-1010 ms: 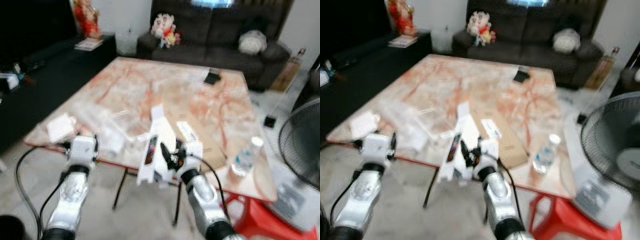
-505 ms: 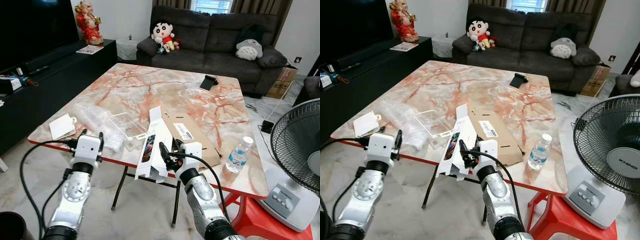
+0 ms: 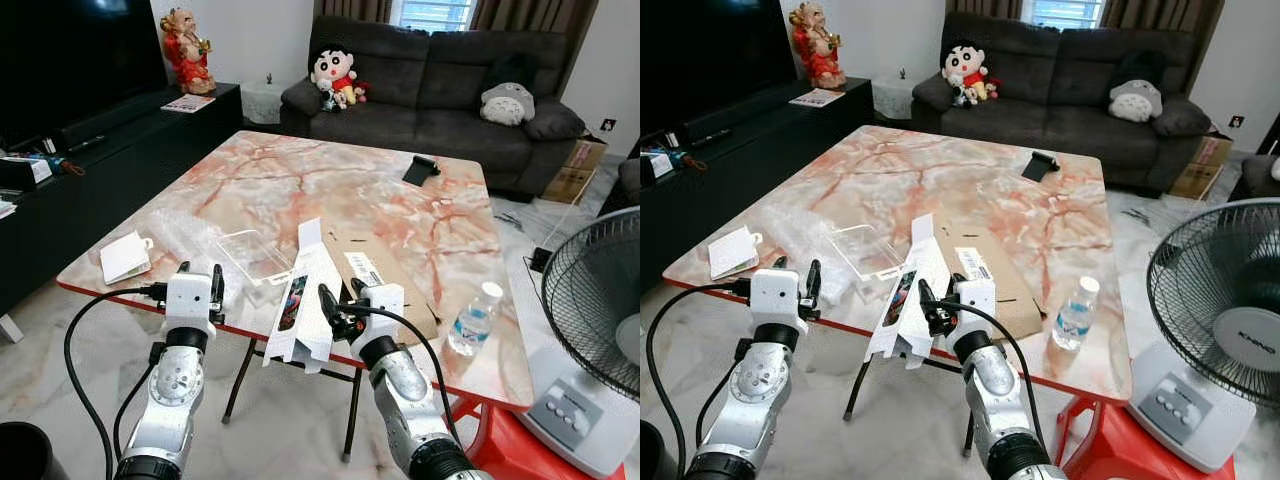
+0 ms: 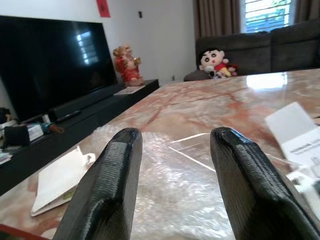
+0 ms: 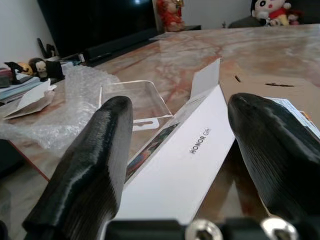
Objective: Picking trash to rubbish bin
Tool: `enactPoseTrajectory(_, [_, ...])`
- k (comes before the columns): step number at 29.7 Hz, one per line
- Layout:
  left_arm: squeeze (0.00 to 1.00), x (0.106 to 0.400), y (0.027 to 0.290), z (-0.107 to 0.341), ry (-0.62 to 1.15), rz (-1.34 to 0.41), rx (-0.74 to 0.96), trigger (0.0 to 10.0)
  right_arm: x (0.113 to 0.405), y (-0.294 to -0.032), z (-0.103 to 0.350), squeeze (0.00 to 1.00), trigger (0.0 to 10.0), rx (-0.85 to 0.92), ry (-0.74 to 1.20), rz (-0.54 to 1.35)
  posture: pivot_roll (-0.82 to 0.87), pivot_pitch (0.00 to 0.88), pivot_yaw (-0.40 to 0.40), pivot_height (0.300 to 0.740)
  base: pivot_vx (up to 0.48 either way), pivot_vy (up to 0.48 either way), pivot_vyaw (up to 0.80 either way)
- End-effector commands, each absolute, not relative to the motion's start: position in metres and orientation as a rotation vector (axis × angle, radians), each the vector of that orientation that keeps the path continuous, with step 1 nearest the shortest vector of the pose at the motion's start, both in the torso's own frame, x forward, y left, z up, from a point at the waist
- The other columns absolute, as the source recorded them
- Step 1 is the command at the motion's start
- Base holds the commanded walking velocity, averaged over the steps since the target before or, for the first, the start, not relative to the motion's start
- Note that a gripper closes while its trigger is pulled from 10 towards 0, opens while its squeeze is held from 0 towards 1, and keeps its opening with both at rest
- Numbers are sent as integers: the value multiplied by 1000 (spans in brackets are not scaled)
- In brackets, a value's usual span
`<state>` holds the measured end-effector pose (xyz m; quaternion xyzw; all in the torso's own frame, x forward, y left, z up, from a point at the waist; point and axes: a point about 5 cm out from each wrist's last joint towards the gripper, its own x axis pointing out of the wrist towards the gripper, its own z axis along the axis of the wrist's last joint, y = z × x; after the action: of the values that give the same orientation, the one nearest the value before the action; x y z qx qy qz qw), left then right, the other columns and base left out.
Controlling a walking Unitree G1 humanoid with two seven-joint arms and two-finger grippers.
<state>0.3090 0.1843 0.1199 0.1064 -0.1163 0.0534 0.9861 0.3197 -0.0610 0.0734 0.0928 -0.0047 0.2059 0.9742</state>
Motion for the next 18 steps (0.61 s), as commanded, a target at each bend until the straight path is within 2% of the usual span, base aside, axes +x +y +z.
enactPoseTrajectory(1, [0,312,185,129,-261,114,212,10000,322,-56,80,0,10000,185,-33,429,70,7,-51,740,337,0,0])
enactPoseTrajectory(18, [0,311,184,133,-286,121,206,10000,321,-54,81,0,10000,174,-41,448,71,5,-55,740,338,0,56])
